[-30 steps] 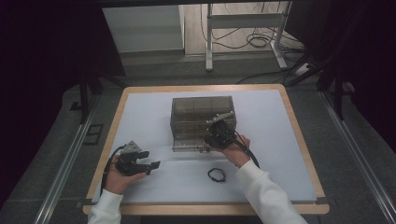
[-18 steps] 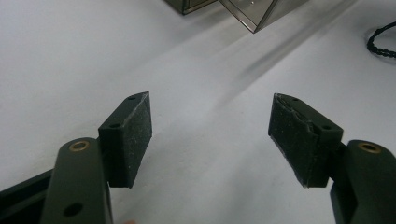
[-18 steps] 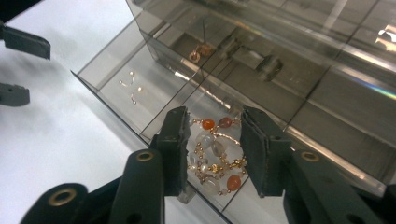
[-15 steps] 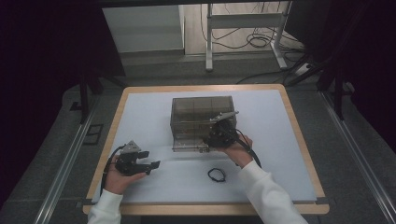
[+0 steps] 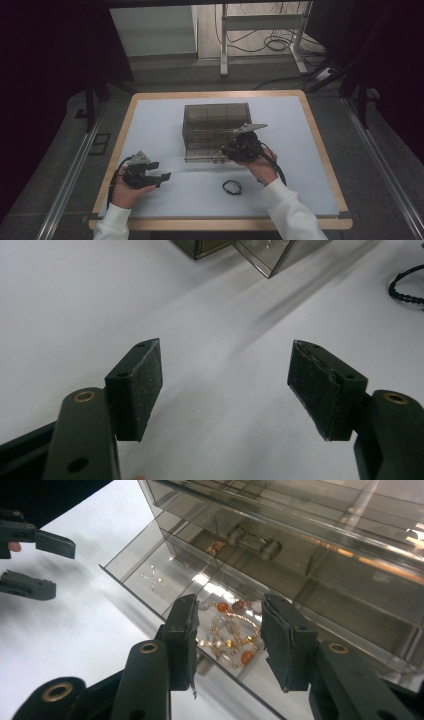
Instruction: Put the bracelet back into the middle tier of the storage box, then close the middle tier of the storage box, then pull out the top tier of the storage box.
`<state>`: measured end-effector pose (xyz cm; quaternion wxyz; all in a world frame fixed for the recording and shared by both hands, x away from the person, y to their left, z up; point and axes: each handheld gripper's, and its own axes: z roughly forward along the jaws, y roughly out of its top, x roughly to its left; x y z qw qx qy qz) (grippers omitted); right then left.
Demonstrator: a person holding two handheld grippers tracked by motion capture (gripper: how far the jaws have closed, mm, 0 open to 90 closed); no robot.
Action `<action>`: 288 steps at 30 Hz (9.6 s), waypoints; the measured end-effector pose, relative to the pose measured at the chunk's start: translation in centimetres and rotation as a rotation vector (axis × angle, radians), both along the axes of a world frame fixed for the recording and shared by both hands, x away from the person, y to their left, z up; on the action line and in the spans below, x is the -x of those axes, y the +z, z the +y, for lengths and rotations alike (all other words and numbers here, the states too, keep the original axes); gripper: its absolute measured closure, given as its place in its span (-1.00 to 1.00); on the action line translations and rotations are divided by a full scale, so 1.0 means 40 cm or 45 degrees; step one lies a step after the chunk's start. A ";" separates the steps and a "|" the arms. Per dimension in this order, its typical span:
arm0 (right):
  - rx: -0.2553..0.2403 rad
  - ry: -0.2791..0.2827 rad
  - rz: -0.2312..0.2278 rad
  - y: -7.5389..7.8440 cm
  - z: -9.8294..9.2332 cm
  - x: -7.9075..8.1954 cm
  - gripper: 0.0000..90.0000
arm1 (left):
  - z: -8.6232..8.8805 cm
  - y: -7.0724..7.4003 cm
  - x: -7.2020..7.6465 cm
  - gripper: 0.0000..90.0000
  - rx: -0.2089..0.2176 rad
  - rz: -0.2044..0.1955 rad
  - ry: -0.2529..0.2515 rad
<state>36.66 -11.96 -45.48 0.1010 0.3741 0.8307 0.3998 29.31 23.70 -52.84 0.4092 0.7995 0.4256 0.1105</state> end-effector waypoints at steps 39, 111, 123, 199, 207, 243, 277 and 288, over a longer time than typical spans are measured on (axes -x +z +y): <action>0.103 0.008 0.003 -0.068 -0.021 0.079 1.00 | 0.011 0.010 0.008 -0.33 0.012 -0.011 0.029; 0.130 -0.049 0.058 -0.095 0.019 0.021 1.00 | 0.019 0.004 0.008 -0.34 0.014 -0.005 0.038; 0.124 -0.063 0.051 -0.094 0.020 0.009 1.00 | 0.024 0.004 0.007 -0.34 0.015 -0.005 0.037; 0.062 -0.166 0.013 -0.094 0.044 -0.097 1.00 | 0.034 0.000 0.006 -0.34 0.021 -0.001 0.045; 0.064 -0.174 0.011 -0.094 0.040 -0.095 1.00 | 0.035 0.001 0.007 -0.34 0.022 -0.003 0.046; 0.047 -0.096 -0.060 -0.037 -0.037 0.014 0.00 | 0.060 0.009 0.014 -0.35 0.056 -0.031 0.054; 0.139 -0.098 -0.195 -0.029 -0.042 0.055 -0.08 | 0.034 0.012 0.013 -0.36 0.069 -0.035 0.011; 0.283 -0.089 -0.309 -0.036 -0.008 0.061 -0.09 | 0.034 0.007 0.012 -0.36 0.063 -0.026 0.006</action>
